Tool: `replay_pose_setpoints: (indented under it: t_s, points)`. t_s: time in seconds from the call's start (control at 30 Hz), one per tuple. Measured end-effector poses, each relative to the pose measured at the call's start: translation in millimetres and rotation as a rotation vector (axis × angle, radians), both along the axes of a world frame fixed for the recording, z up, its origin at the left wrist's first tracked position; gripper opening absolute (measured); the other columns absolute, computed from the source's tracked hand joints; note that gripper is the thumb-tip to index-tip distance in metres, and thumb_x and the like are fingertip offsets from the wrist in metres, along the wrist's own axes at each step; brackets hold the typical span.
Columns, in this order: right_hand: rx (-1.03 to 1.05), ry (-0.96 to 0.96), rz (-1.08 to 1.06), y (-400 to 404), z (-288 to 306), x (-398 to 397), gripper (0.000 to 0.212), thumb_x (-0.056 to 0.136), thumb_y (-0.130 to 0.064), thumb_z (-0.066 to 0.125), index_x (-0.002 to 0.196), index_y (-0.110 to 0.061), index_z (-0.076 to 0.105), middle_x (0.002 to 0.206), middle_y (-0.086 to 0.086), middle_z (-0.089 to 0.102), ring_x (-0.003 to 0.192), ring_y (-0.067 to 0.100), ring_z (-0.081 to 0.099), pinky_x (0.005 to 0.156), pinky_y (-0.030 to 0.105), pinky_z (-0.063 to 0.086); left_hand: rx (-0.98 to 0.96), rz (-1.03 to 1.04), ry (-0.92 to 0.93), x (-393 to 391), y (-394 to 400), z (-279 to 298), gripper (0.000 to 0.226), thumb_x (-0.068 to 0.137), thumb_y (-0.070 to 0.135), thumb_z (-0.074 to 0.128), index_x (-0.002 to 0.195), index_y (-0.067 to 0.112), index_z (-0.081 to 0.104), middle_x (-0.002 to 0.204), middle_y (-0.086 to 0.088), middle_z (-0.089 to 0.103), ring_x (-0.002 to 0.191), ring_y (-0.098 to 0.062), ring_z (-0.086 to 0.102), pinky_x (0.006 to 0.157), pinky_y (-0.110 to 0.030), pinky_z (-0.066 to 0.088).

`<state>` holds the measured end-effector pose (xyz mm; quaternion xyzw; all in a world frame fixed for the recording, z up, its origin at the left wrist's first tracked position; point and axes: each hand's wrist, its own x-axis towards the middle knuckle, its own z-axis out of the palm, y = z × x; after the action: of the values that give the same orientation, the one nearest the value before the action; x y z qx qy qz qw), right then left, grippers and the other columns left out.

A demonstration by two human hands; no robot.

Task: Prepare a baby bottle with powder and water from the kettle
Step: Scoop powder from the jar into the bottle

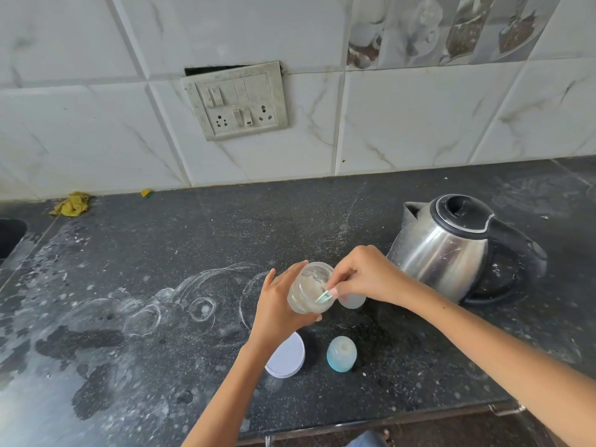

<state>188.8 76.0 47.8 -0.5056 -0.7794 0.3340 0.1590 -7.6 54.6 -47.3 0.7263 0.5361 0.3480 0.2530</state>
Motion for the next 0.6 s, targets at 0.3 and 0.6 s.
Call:
replay_pose_setpoints:
  t_s: [0.3, 0.6]
  points:
    - [-0.023, 0.380, -0.349, -14, -21, 19, 0.013, 0.075, -0.008, 0.081, 0.088, -0.012, 0.080, 0.077, 0.002, 0.078, 0.072, 0.017, 0.075, 0.070, 0.021, 0.059, -0.017, 0.059, -0.063, -3, -1, -1, 0.091, 0.052, 0.036, 0.087, 0.133, 0.024, 0.049, 0.132, 0.013, 0.057, 0.123, -0.006, 0.051, 0.115, -0.029, 0.010]
    - [0.100, 0.380, -0.391, -19, -32, 13, 0.013, 0.076, -0.007, 0.081, 0.089, -0.012, 0.080, 0.076, 0.002, 0.078, 0.065, 0.011, 0.073, 0.067, 0.016, 0.057, -0.032, 0.061, -0.055, -1, -2, 3, 0.089, 0.052, 0.035, 0.088, 0.132, 0.026, 0.050, 0.132, 0.015, 0.056, 0.123, -0.004, 0.050, 0.116, -0.032, 0.011]
